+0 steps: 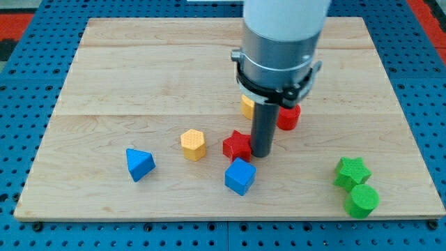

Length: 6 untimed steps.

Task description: Keep the red star in between the heart and hexagon

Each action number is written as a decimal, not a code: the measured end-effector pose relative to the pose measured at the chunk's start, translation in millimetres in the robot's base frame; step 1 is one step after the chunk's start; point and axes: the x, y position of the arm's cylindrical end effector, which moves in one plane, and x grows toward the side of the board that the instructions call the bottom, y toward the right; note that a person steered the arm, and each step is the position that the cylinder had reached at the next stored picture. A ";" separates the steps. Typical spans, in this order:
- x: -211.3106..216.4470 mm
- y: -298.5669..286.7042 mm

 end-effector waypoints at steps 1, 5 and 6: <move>-21.6 0.0; 2.7 -52.4; -26.1 -29.4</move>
